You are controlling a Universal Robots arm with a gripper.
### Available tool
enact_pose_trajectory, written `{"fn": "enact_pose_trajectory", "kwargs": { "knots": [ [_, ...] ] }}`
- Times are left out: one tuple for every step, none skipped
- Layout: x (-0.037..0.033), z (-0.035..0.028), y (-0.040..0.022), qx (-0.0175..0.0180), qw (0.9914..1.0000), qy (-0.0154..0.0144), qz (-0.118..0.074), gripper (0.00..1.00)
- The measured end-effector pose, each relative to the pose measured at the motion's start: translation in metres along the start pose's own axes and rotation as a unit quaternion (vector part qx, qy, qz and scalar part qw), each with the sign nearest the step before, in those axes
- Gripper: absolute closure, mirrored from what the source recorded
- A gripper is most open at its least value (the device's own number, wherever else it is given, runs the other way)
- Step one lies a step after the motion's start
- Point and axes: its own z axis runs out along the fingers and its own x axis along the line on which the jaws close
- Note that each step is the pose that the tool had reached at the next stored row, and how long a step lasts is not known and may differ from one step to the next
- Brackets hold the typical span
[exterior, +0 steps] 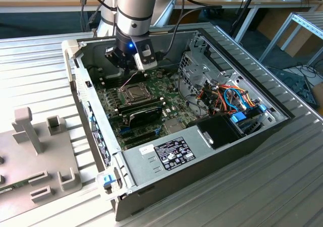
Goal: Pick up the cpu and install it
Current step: 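Install the first cpu locking lever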
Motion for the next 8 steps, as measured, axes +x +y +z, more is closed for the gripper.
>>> {"fn": "enact_pose_trajectory", "kwargs": {
  "knots": [
    [-0.0014,0.0004,0.0005,-0.0012,1.0,0.0008,-0.001,0.89],
    [-0.0021,0.0008,0.0007,-0.0023,0.99999,0.0014,-0.002,0.89],
    [-0.0024,0.001,0.0009,-0.0034,0.99999,0.0019,-0.002,0.89],
    [-0.0027,0.0012,0.0009,-0.0055,0.99998,0.003,-0.003,0.89],
    [-0.0028,0.0013,0.001,-0.0077,0.99995,0.0042,-0.004,0.89],
    [-0.0029,0.0015,0.001,-0.0099,0.99992,0.0053,-0.006,0.89],
    [-0.0029,0.0016,0.001,-0.0114,0.9999,0.0061,-0.006,0.89],
    [-0.0029,0.0019,0.001,-0.0128,0.99986,0.0069,-0.008,0.89]
  ]
}}
